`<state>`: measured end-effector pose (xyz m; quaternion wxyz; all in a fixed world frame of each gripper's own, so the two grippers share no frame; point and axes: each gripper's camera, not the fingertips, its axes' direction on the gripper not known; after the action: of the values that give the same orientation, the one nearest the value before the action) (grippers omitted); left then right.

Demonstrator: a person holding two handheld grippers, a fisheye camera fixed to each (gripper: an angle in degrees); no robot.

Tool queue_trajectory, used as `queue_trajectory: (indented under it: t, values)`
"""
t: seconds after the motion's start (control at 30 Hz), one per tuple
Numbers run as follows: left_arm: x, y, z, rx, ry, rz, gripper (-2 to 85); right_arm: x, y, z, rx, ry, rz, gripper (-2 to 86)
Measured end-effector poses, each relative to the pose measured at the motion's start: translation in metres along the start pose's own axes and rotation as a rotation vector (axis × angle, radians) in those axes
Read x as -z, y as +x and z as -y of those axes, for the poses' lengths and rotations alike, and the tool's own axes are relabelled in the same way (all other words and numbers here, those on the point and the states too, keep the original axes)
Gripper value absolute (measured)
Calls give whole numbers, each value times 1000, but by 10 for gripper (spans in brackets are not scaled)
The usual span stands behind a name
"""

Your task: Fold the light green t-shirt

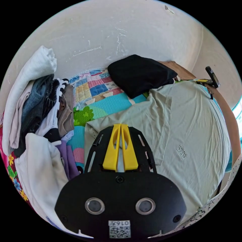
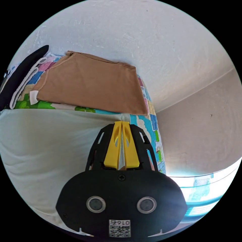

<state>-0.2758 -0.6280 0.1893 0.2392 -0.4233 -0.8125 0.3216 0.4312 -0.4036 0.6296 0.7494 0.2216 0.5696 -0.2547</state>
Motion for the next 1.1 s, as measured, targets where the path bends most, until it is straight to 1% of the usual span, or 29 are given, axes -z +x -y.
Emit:
queue_trajectory:
  t: [0.03, 0.07, 0.1, 0.13, 0.17, 0.2, 0.23, 0.27, 0.3, 0.37, 0.43, 0.47, 0.5, 0.53, 0.57, 0.6, 0.67, 0.7, 0.73, 0.77, 0.83, 0.9, 0.97, 1.1]
  values:
    - [7, -3, -3, 46, 24, 31, -9, 7, -1, 1, -33, 11, -51, -4]
    - [26, -8, -12, 115, 85, 74, -9, 21, -1, -3, -67, 63, -92, -3]
    - [42, -7, -17, 111, 117, 63, -8, 30, -2, -6, -76, 99, -93, -2]
    - [49, -6, -19, 90, 113, 42, -8, 52, -4, -11, -104, 175, -83, -1]
    - [59, -2, -23, 60, 73, -15, -6, 78, -10, -18, -115, 254, -55, 1]
    - [67, 5, -28, 12, 32, -80, -3, 91, -15, -21, -101, 291, -23, 3]
    - [70, 10, -31, -15, 12, -107, 1, 118, -30, -27, -41, 352, 89, 7]
    - [78, 17, -38, -38, -16, -139, 8, 143, -48, -30, 41, 382, 257, 16]
    - [86, 24, -45, -63, -26, -165, 30, 155, -58, -31, 81, 387, 346, 21]
    - [99, 36, -55, -99, -31, -212, 54, 196, -105, -29, 209, 391, 655, 62]
    - [113, 48, -62, -152, -50, -232, 70, 220, -145, -21, 292, 369, 806, 76]
    - [120, 56, -65, -190, -66, -204, 76, 232, -173, -13, 349, 332, 875, 81]
    - [126, 61, -67, -214, -72, -151, 79, 237, -187, -9, 375, 311, 896, 82]
    - [130, 62, -68, -220, -68, -127, 79, 244, -213, 2, 416, 255, 907, 83]
    - [138, 63, -69, -216, -61, -94, 80, 250, -237, 12, 459, 197, 880, 83]
    - [147, 62, -68, -218, -59, -94, 80, 254, -248, 16, 481, 179, 848, 83]
    - [160, 63, -68, -221, -58, -100, 81, 271, -282, 22, 570, 180, 676, 78]
    - [169, 64, -70, -215, -41, -101, 82, 274, -289, 23, 583, 178, 615, 78]
    - [174, 65, -71, -212, -33, -104, 82, 279, -301, 26, 596, 179, 508, 78]
    - [182, 66, -73, -209, -25, -100, 83, 283, -309, 26, 610, 194, 456, 78]
    - [192, 70, -77, -224, -17, -61, 84, 284, -316, 25, 602, 218, 408, 81]
    - [206, 76, -88, -215, 24, 94, 85, 287, -317, 25, 587, 270, 375, 82]
    - [217, 84, -96, -248, 54, 178, 85, 291, -316, 30, 571, 255, 321, 82]
    - [237, 94, -101, -283, 33, 185, 84, 295, -307, 29, 605, 291, 378, 83]
